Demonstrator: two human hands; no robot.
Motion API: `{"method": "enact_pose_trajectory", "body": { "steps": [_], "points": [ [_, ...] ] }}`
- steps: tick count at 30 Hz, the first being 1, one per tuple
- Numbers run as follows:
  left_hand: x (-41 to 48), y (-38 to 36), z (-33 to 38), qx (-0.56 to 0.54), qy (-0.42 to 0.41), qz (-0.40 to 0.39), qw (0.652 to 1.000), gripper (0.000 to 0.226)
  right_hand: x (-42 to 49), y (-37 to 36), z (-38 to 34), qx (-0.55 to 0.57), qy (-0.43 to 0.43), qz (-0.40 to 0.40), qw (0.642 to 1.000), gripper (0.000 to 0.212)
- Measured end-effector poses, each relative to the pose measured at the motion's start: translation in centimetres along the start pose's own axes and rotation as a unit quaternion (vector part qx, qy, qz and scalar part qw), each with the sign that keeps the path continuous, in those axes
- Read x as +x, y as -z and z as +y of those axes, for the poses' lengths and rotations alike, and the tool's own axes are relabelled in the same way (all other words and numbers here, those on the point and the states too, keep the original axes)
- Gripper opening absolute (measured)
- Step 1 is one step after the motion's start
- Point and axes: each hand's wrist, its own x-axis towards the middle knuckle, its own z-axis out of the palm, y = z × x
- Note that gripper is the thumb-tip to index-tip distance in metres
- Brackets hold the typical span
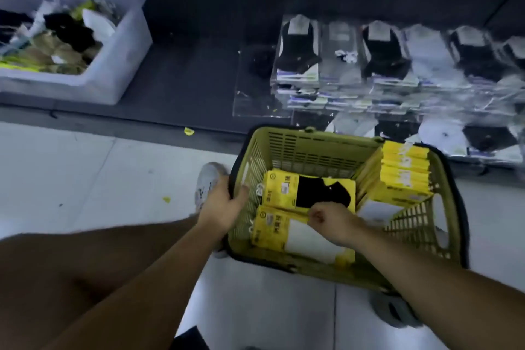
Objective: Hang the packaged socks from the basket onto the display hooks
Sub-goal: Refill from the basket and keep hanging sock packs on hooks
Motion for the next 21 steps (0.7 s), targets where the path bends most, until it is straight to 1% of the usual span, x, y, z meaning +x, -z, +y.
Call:
{"method": "enact_pose_trajectory", "body": {
  "steps": [2, 4, 6, 9, 11, 13, 15, 17, 18, 20, 21],
  "points": [
    [-0.3, -0.8, -0.6, -0.038, -0.010, 0.005, 0.999, 0.030, 1.2, -1.1, 0.5, -0.049, 0.008, -0.011, 0.999, 0.043],
    [-0.2, -1.1, -0.8, -0.071, -0.004, 0.009, 0.997, 0.028, 2.1, -1.7, 0.9, -0.100, 0.017, -0.002, 0.995, 0.050],
    [-0.1, -1.1, -0.9, -0.085, 0.002, 0.007, 0.996, 0.022, 2.5, -1.9, 0.9, -0.130, 0.031, 0.017, 0.991, 0.049],
    [0.0, -1.0, -0.9, -0.098, 0.002, 0.002, 0.995, 0.019, 2.2, -2.1, 0.9, -0.173, 0.067, 0.075, 0.980, 0.038],
    [0.1, -1.0, -1.1, -0.106, 0.003, -0.003, 0.994, 0.018, 1.9, -2.3, 0.8, -0.204, 0.089, 0.094, 0.970, 0.037],
    [0.1, -1.0, -1.1, -0.112, 0.004, -0.007, 0.994, 0.017, 1.7, -2.5, 0.6, -0.177, 0.076, 0.087, 0.977, 0.040],
    [0.1, -0.9, -1.1, -0.118, 0.002, -0.010, 0.993, 0.017, 1.8, -2.5, 0.5, -0.095, 0.052, 0.055, 0.993, 0.039],
    [0.0, -0.7, -1.0, -0.119, 0.001, -0.018, 0.993, 0.017, 1.8, -1.9, 0.2, -0.043, 0.056, 0.000, 0.997, 0.027],
    [-0.1, -0.6, -0.8, -0.117, 0.003, -0.026, 0.993, 0.020, 2.0, -1.5, 0.1, -0.030, 0.068, -0.013, 0.997, 0.018],
    [-0.2, -0.2, -0.4, -0.103, 0.011, -0.045, 0.994, 0.035, 2.1, -0.1, -0.4, -0.006, 0.082, -0.012, 0.997, 0.003],
    [-0.2, -0.1, 0.0, -0.095, 0.011, -0.049, 0.994, 0.045, 2.2, 0.6, -0.8, 0.000, 0.085, -0.010, 0.996, 0.007]
  ]
}}
